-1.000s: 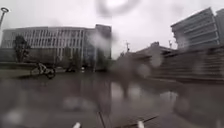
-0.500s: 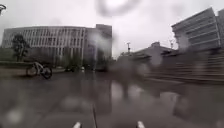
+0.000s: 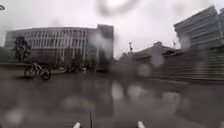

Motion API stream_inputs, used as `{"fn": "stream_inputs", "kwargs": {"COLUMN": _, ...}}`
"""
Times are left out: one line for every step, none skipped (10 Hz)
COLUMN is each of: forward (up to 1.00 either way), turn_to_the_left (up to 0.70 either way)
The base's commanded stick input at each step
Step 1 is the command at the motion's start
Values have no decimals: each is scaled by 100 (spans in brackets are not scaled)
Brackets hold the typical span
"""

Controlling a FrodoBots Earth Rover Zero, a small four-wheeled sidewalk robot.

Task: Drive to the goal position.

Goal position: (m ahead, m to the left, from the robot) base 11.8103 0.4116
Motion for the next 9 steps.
{"fn": "stream_inputs", "kwargs": {"forward": 70, "turn_to_the_left": 0}}
{"fn": "stream_inputs", "kwargs": {"forward": 70, "turn_to_the_left": 0}}
{"fn": "stream_inputs", "kwargs": {"forward": 70, "turn_to_the_left": 0}}
{"fn": "stream_inputs", "kwargs": {"forward": 70, "turn_to_the_left": 0}}
{"fn": "stream_inputs", "kwargs": {"forward": 70, "turn_to_the_left": 0}}
{"fn": "stream_inputs", "kwargs": {"forward": 70, "turn_to_the_left": 0}}
{"fn": "stream_inputs", "kwargs": {"forward": 70, "turn_to_the_left": 0}}
{"fn": "stream_inputs", "kwargs": {"forward": 70, "turn_to_the_left": 0}}
{"fn": "stream_inputs", "kwargs": {"forward": 70, "turn_to_the_left": 0}}
